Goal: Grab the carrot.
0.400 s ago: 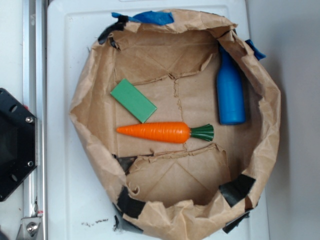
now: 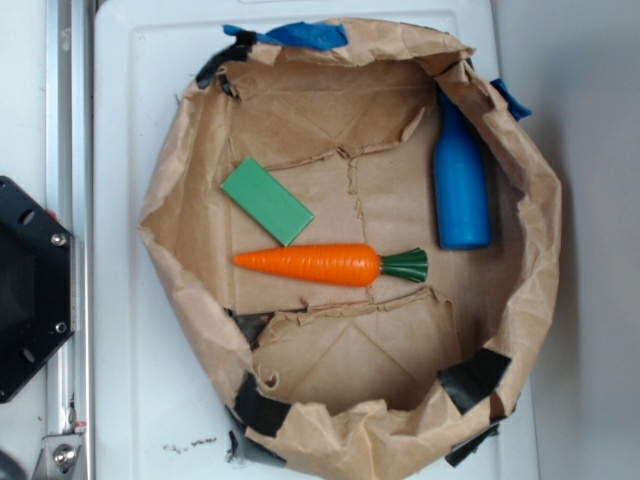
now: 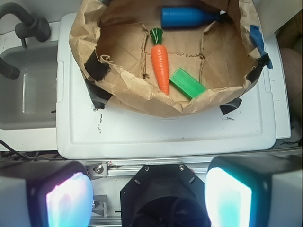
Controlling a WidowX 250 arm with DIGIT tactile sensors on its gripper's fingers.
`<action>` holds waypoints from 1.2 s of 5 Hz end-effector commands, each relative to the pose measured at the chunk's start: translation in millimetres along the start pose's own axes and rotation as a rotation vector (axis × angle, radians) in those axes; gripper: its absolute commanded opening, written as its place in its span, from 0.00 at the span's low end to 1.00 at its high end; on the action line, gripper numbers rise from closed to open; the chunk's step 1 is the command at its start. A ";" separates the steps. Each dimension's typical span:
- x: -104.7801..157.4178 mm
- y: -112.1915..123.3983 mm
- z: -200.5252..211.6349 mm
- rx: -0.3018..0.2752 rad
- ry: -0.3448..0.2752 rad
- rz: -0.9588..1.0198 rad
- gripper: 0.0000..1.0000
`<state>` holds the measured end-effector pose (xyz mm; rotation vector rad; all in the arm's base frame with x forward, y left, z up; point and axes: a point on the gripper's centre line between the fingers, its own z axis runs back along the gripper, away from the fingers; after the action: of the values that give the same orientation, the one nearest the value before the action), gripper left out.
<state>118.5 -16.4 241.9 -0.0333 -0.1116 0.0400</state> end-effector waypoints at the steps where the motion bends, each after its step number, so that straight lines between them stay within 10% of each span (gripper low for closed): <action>1: 76.5 -19.6 -16.1 -0.054 0.010 -0.108 1.00; 6: 119.2 -12.4 -54.0 -0.058 0.011 -0.301 1.00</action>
<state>241.0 -23.8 189.2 -0.0777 -0.0581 -0.2632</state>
